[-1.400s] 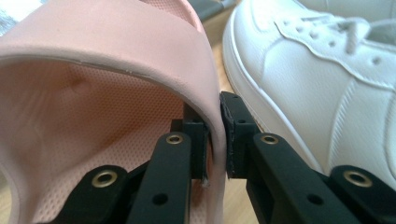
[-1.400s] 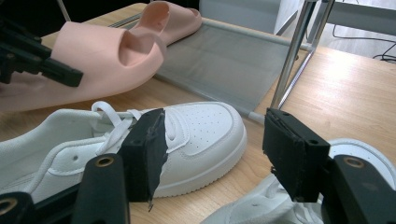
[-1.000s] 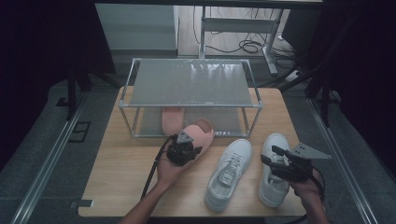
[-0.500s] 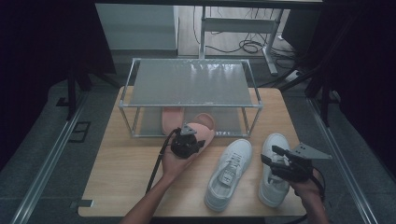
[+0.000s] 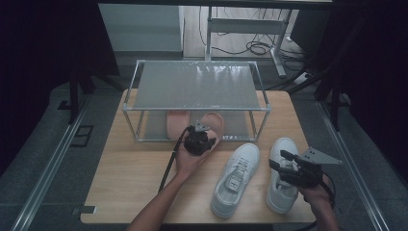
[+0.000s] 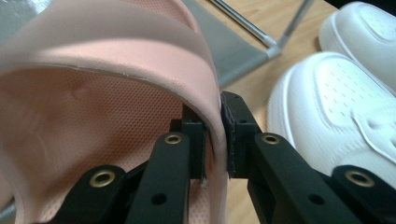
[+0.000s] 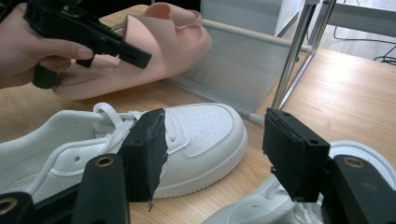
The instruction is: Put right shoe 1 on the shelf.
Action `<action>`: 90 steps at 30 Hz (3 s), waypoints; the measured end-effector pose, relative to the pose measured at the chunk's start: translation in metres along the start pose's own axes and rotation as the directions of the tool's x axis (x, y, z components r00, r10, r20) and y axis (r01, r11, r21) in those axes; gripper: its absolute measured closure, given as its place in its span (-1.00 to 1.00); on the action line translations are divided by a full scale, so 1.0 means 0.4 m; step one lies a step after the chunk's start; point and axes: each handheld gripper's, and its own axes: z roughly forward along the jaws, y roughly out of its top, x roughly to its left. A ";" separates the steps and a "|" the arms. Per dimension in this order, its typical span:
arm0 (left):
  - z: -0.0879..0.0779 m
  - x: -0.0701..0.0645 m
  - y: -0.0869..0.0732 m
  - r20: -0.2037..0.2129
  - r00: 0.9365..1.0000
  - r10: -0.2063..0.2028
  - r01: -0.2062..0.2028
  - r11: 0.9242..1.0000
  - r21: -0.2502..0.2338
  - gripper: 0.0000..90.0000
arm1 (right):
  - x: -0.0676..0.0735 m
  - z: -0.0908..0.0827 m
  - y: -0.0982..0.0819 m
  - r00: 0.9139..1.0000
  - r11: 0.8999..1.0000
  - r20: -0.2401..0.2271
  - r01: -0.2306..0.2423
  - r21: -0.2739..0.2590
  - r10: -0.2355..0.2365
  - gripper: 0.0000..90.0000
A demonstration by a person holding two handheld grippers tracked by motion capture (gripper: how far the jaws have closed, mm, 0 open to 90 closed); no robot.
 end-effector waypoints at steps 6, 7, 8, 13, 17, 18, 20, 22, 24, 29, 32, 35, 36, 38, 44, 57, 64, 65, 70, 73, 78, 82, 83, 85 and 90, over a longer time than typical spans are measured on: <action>0.020 0.008 0.015 -0.032 0.999 -0.018 0.017 1.000 -0.011 0.80 | 0.000 0.000 0.001 1.000 1.000 -0.001 0.000 -0.002 0.000 -0.11; 0.024 0.009 0.017 -0.037 0.999 -0.024 0.024 1.000 -0.010 0.80 | 0.001 0.000 0.002 1.000 1.000 -0.002 0.001 -0.002 -0.001 -0.11; 0.028 0.011 0.020 -0.041 0.999 -0.026 0.026 1.000 -0.010 0.80 | 0.001 0.000 0.002 1.000 1.000 -0.002 0.001 -0.002 -0.001 -0.11; 0.055 0.022 0.027 -0.056 0.997 -0.046 0.046 0.999 -0.002 0.80 | 0.001 0.000 0.002 1.000 1.000 -0.003 0.001 -0.002 -0.001 -0.11; 0.082 0.027 0.030 -0.077 0.995 -0.070 0.070 0.998 -0.004 0.80 | -0.001 -0.003 0.003 1.000 1.000 -0.005 0.001 -0.005 -0.001 -0.11; 0.087 0.032 0.030 -0.086 0.995 -0.059 0.060 0.998 0.009 0.79 | 0.000 -0.003 0.003 1.000 1.000 -0.006 0.001 -0.008 -0.001 -0.11; 0.098 0.035 0.030 -0.101 0.992 -0.070 0.071 0.997 0.011 0.79 | -0.001 -0.004 0.003 1.000 1.000 -0.007 0.004 -0.010 -0.004 -0.11; 0.105 0.042 0.032 -0.120 0.990 -0.075 0.077 0.997 0.012 0.80 | -0.001 -0.005 0.003 1.000 1.000 -0.006 0.002 -0.011 -0.002 -0.11; 0.111 0.046 0.034 -0.124 0.988 -0.088 0.090 0.996 0.011 0.79 | -0.003 -0.007 0.003 1.000 1.000 -0.006 0.001 -0.010 -0.001 -0.11; 0.129 0.045 0.045 -0.143 0.983 -0.115 0.119 0.993 0.014 0.78 | -0.003 -0.005 0.002 1.000 1.000 -0.006 0.003 -0.007 -0.003 -0.11; 0.134 0.050 0.050 -0.161 0.980 -0.119 0.125 0.992 0.024 0.77 | 0.000 -0.004 0.003 1.000 1.000 -0.008 0.003 -0.008 -0.003 -0.11; 0.134 0.047 0.053 -0.164 0.978 -0.128 0.133 0.991 0.019 0.73 | -0.001 -0.004 0.002 1.000 1.000 -0.007 0.004 -0.009 -0.004 -0.11; 0.133 0.046 0.054 -0.160 0.978 -0.130 0.134 0.991 0.013 0.67 | -0.002 -0.005 0.002 1.000 1.000 -0.006 0.004 -0.008 -0.004 -0.11; 0.124 0.050 0.058 -0.172 0.982 -0.079 0.082 0.997 0.012 0.57 | -0.003 -0.006 0.002 1.000 1.000 -0.006 0.003 -0.008 -0.003 -0.11; 0.100 0.045 0.050 -0.112 0.986 -0.120 0.123 0.992 0.025 0.40 | -0.002 -0.009 0.003 1.000 1.000 -0.005 0.002 -0.012 -0.002 -0.11; 0.007 0.036 0.019 -0.042 0.996 -0.078 0.080 0.996 0.037 0.25 | 0.003 -0.004 0.004 1.000 1.000 -0.005 0.009 -0.006 -0.009 -0.11; -0.052 0.023 -0.010 -0.004 1.000 0.004 -0.004 1.000 0.028 0.49 | 0.003 -0.004 0.003 1.000 1.000 -0.005 0.007 -0.006 -0.007 -0.11; -0.063 0.021 -0.016 0.005 1.000 0.015 -0.015 1.000 0.019 0.56 | 0.003 -0.004 0.003 1.000 1.000 -0.004 0.007 -0.006 -0.007 -0.11; -0.109 0.022 -0.044 0.024 0.997 0.078 -0.078 0.997 0.029 0.81 | 0.006 -0.002 0.004 1.000 1.000 -0.006 0.008 -0.002 -0.008 -0.11; -0.128 0.031 -0.063 0.047 0.993 0.104 -0.106 0.993 0.052 0.87 | 0.007 -0.001 0.004 1.000 1.000 -0.006 0.009 -0.004 -0.009 -0.11; -0.151 0.048 -0.102 0.046 0.991 0.129 -0.132 0.988 0.076 0.95 | 0.008 0.001 0.003 1.000 1.000 -0.006 0.009 -0.001 -0.009 -0.11; -0.167 0.058 -0.125 0.058 0.988 0.140 -0.145 0.986 0.086 0.97 | 0.008 0.002 0.002 1.000 1.000 -0.005 0.007 0.001 -0.007 -0.11; -0.170 0.059 -0.130 0.060 0.987 0.149 -0.154 0.984 0.092 0.97 | 0.008 0.003 0.002 1.000 1.000 -0.006 0.007 0.003 -0.007 -0.11; -0.176 0.059 -0.138 0.066 0.985 0.162 -0.168 0.981 0.101 0.97 | 0.009 0.003 0.002 1.000 1.000 -0.006 0.009 0.004 -0.008 -0.11; -0.182 0.066 -0.147 0.066 0.983 0.173 -0.180 0.978 0.110 0.98 | 0.009 0.004 0.002 1.000 1.000 -0.006 0.009 0.004 -0.009 -0.11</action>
